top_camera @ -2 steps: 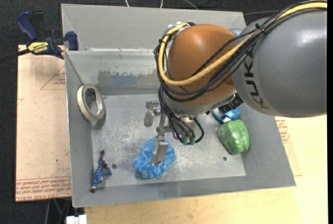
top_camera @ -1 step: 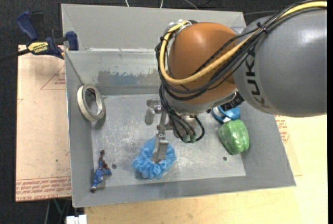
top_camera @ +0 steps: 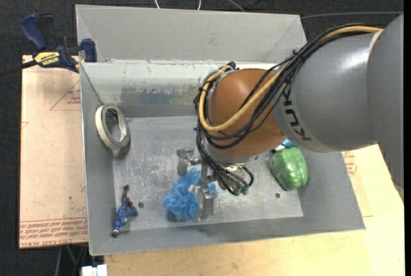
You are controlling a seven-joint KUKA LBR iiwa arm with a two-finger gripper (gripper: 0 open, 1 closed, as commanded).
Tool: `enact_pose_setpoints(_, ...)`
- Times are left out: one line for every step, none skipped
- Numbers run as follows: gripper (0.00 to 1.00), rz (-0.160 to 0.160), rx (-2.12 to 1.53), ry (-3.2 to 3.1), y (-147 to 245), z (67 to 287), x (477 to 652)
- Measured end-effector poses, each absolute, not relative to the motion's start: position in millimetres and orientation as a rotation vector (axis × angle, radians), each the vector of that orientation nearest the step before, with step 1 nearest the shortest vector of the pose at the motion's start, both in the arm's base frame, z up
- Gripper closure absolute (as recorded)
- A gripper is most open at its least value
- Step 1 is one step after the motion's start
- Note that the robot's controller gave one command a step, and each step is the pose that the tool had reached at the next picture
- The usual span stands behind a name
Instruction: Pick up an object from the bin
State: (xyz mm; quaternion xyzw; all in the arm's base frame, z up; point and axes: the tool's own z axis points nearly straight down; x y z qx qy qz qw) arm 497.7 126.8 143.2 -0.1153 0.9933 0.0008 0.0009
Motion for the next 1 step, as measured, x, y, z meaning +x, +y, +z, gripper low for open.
enact_pose_setpoints(0.0, 0.004, -0.615, 3.077, 121.5, 135.6, 493.7)
